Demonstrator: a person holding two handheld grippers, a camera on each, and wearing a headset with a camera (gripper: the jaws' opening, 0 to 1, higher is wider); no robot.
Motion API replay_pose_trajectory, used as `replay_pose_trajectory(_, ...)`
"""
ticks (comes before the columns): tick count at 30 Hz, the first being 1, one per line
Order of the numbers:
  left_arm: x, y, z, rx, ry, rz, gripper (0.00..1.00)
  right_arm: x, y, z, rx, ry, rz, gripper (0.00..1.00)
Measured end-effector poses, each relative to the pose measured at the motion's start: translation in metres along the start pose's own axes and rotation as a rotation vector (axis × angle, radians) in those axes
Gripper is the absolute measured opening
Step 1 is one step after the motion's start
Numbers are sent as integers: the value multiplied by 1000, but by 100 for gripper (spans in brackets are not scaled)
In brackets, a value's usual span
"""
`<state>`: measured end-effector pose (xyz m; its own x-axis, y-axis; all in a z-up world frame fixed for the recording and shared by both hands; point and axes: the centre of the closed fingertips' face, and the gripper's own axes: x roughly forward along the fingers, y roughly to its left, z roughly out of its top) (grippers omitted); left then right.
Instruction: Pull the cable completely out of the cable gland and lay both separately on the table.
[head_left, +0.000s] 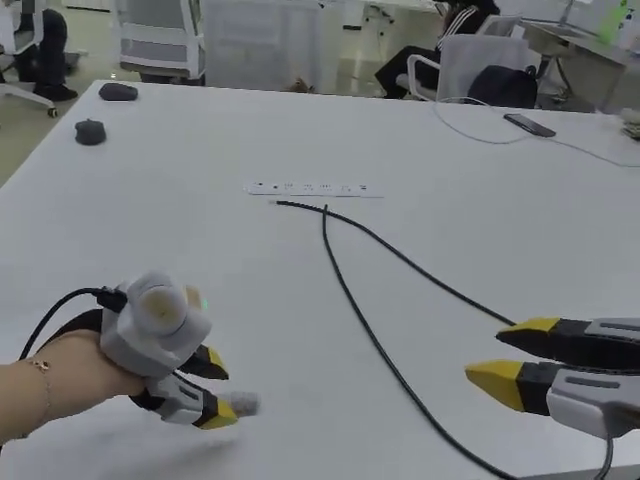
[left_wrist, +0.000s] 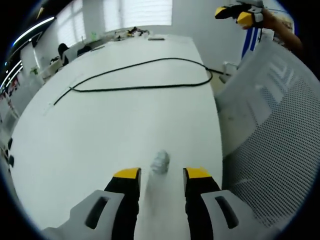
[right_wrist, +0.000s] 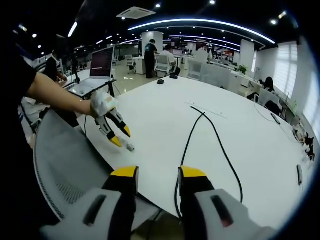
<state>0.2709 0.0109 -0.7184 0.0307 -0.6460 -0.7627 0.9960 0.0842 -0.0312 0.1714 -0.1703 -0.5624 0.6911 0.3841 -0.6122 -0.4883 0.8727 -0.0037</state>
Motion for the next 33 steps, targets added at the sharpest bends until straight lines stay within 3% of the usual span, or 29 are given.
replay_pose_trajectory(2,-23,3,12,-15,-49,56,28,5,3,-1,-1,16,17,33)
replay_pose_trajectory(3,-33,1,15,-29,-56,60,26,6,5,0,-2,19,22,33)
replay_pose_trajectory(4,-48,0,20,-67,-80,80,27,8,7,-1,-5,25,30,33)
replay_pose_trajectory(7,-87,-3,29,-104,-119,123,31,14,16,-5,-4,58,69,34)
replay_pose_trajectory(9,-114,-4,30,-133,-136,176,32,16,21,-7,-6,60,86,35)
replay_pose_trajectory(11,-135,-8,25,-211,-133,218,32,17,26,-9,7,68,114,37)
replay_pose_trajectory(14,-154,-25,19,-243,-160,208,36,18,33,-15,33,77,141,38)
replay_pose_trajectory(19,-168,-46,-3,-298,-138,260,35,18,44,-27,88,96,179,39)
replay_pose_trajectory(20,-170,-48,-4,-324,-155,292,35,18,46,-28,96,94,184,39)
replay_pose_trajectory(24,-173,-58,-2,-384,-194,323,36,16,54,-31,124,94,200,39)
replay_pose_trajectory(27,-178,-64,-3,-471,-259,347,36,16,58,-33,160,97,209,39)
replay_pose_trajectory(30,-183,-68,-10,-482,-269,342,37,15,60,-29,164,62,205,40)
replay_pose_trajectory(33,-186,-70,-23,-525,-259,356,33,15,62,-30,175,68,210,40)
